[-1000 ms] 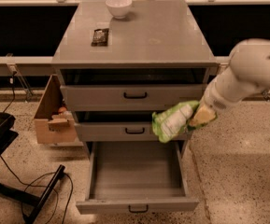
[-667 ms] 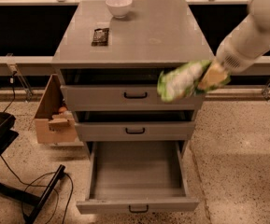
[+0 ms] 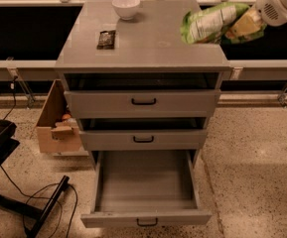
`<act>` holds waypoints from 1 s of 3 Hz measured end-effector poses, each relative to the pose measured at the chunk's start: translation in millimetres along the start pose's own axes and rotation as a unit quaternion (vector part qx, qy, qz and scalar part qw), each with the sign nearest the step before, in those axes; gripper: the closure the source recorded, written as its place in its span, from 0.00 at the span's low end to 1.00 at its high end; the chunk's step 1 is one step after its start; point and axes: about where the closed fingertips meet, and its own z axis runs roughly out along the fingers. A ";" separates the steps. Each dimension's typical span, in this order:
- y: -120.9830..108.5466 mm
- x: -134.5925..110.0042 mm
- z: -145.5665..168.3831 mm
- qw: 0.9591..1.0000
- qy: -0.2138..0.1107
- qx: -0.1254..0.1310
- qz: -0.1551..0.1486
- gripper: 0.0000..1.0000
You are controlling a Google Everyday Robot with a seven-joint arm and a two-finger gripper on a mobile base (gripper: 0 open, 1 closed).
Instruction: Pick green rice chip bag from bottom drawer and place on counter
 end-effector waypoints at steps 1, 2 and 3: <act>-43.7 -32.4 29.7 0.996 -0.076 0.045 0.002 1.00; -69.4 -53.1 94.7 0.989 -0.134 0.062 -0.025 1.00; -66.0 -57.6 177.8 0.987 -0.145 0.044 -0.058 1.00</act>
Offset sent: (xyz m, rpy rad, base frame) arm 0.2299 -0.0112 -0.0427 0.0297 -0.4060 0.1800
